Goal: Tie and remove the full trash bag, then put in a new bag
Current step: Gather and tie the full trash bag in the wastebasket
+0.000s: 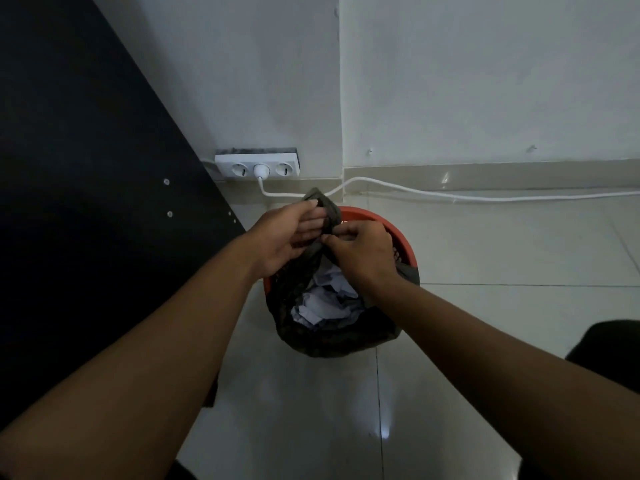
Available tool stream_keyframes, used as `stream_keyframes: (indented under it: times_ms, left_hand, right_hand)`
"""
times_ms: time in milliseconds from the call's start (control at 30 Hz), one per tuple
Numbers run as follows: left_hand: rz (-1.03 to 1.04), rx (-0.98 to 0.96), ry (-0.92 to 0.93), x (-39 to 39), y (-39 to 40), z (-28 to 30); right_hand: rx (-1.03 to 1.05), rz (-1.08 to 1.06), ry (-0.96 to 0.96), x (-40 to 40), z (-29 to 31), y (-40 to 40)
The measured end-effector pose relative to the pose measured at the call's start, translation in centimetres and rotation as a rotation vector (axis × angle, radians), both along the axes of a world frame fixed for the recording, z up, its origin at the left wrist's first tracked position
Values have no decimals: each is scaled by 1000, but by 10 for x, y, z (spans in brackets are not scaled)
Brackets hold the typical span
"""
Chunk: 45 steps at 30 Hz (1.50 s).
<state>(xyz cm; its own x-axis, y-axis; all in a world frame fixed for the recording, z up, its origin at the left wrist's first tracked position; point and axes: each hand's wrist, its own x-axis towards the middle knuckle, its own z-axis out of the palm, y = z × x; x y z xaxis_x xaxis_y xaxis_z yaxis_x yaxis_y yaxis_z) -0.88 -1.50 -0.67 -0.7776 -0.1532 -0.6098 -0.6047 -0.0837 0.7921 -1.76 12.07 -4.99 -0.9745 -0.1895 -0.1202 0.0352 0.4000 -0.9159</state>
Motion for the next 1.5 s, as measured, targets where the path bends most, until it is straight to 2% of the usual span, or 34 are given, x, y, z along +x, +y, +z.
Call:
stream_keyframes:
  times_ms: [67, 167, 233, 300, 367, 633, 733, 833, 933, 967, 1000, 1033, 1133, 1233, 1267, 1367, 1433, 1500]
  left_hand:
    - [-25, -103, 25, 7, -1, 1]
    - [-61, -415, 146, 26, -11, -9]
    - [-284, -614, 173, 43, -23, -15]
    - [-519, -774, 112, 55, -33, -20]
    - [-555, -805, 101, 58, -38, -22]
    - [-16, -310, 50, 29, -14, -3]
    - [141, -155, 23, 18, -2, -2]
    - [197, 0, 15, 11, 7, -1]
    - [134, 196, 19, 12, 9, 5]
    - [99, 209, 19, 13, 9, 6]
    - [57, 160, 30, 14, 8, 6]
    - [0, 33, 64, 15, 6, 4]
    - [-323, -488, 261, 15, -10, -7]
    - [-663, -685, 349, 13, -10, -14]
    - [-689, -737, 375, 13, -6, -16]
    - [-586, -853, 498, 13, 4, -23]
    - [-548, -848, 499, 12, 5, -24]
    - [-553, -821, 467, 11, 6, -25]
  right_hand:
    - [-11, -42, -55, -7, 0, -2]
    - [-32, -61, -115, -18, 1, -1]
    - [-43, -59, -118, -23, 3, 0]
    - [-49, -51, -116, -23, 7, 3]
    - [-49, -14, -111, -22, 10, 6]
    - [66, 281, 7, -12, 9, 24]
    - [74, 349, -20, -9, 9, 29]
    - [-24, 376, -106, -5, 12, 33]
    - [143, 335, 18, -4, 4, 32]
    - [188, 288, 67, -4, 1, 31]
    - [206, 246, 99, -5, 0, 30]
    - [201, 221, 105, -7, -1, 29]
    - [151, 287, 93, -14, 6, 35]
    - [162, 339, 143, -18, 13, 43]
    - [153, 326, 137, -19, 13, 46]
    - [149, 277, 91, -18, 12, 55]
    - [271, 250, 146, -12, 13, 62]
    - [482, 303, 215, 0, 17, 68]
